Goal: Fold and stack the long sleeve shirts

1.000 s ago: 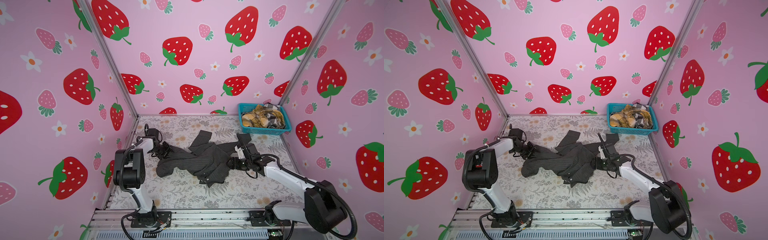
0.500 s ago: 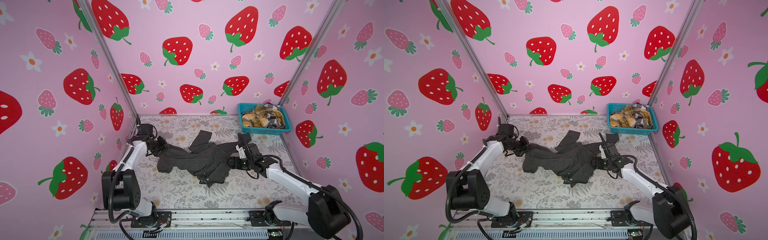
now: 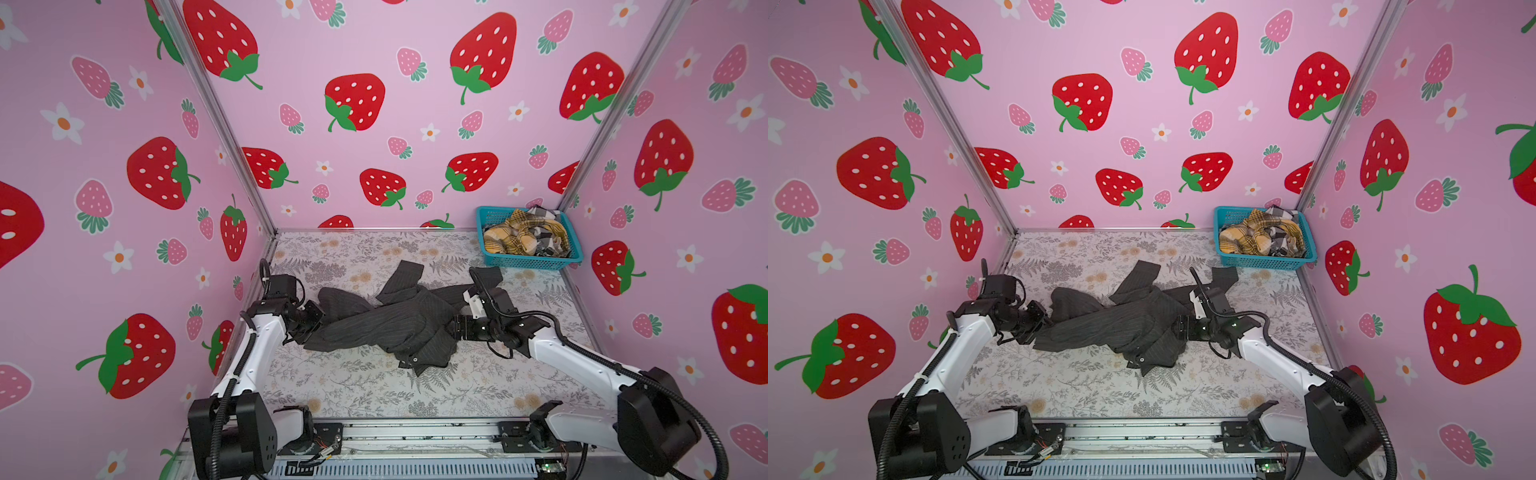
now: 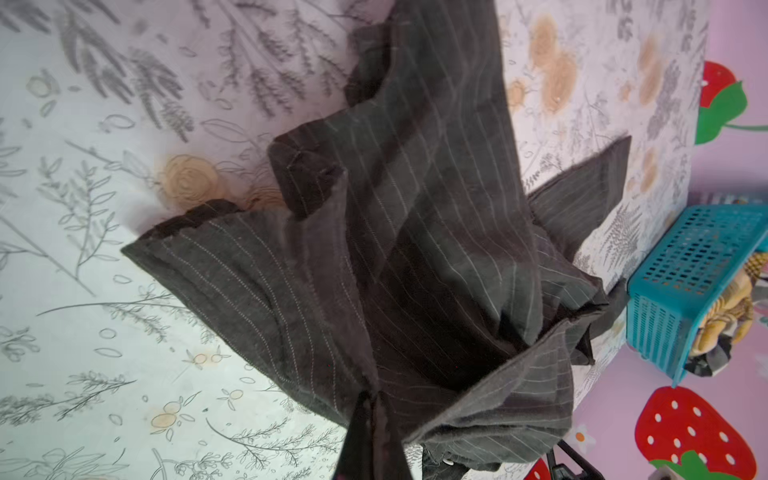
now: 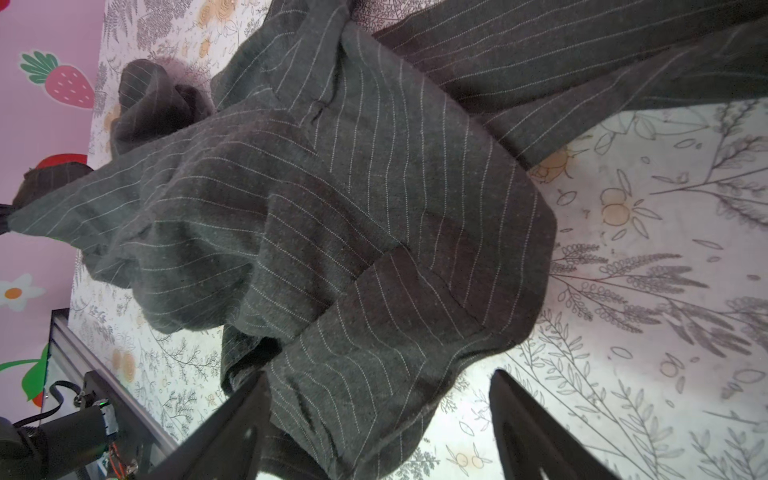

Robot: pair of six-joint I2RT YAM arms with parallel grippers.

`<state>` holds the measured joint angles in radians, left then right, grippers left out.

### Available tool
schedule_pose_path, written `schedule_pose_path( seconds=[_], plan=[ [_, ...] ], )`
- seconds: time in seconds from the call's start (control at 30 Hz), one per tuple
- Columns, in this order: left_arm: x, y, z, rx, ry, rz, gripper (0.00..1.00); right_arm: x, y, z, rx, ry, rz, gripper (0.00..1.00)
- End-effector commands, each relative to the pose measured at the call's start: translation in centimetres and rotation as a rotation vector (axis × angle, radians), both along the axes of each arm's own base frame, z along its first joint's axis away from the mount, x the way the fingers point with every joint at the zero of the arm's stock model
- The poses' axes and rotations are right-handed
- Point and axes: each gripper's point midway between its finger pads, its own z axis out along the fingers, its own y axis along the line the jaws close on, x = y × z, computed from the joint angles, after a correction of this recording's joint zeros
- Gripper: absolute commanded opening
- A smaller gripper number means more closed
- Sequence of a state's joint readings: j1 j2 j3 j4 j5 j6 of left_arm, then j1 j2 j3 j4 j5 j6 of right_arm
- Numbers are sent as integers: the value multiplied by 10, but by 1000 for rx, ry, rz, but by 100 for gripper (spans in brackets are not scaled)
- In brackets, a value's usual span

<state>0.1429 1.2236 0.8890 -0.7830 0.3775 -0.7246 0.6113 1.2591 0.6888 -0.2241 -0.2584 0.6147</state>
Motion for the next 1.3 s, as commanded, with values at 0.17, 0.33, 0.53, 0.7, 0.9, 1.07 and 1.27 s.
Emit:
schedule_pose_path(
  seconds=[0.17,0.33,0.53,0.7,0.9,1.07,1.27],
  plan=[
    [43,11,28,-41,-104,43,0,14,-13,-31,-10,68,-69,89],
    [71,11,4,-88,-62,67,0,30,-1,-39,32,84,-62,84],
    [84,15,-9,-68,-50,55,0,36,13,-53,82,129,-48,40],
    [50,45,-6,137,40,79,70,50,-12,-44,-22,68,-116,12],
    [-32,77,-40,152,190,264,79,65,-37,-25,-85,16,-156,8],
    [-25,61,-75,-135,137,333,61,57,-28,-32,-55,51,-112,6],
    [-21,46,-84,-209,155,324,67,50,-30,-36,-52,56,-103,6]
  ],
)
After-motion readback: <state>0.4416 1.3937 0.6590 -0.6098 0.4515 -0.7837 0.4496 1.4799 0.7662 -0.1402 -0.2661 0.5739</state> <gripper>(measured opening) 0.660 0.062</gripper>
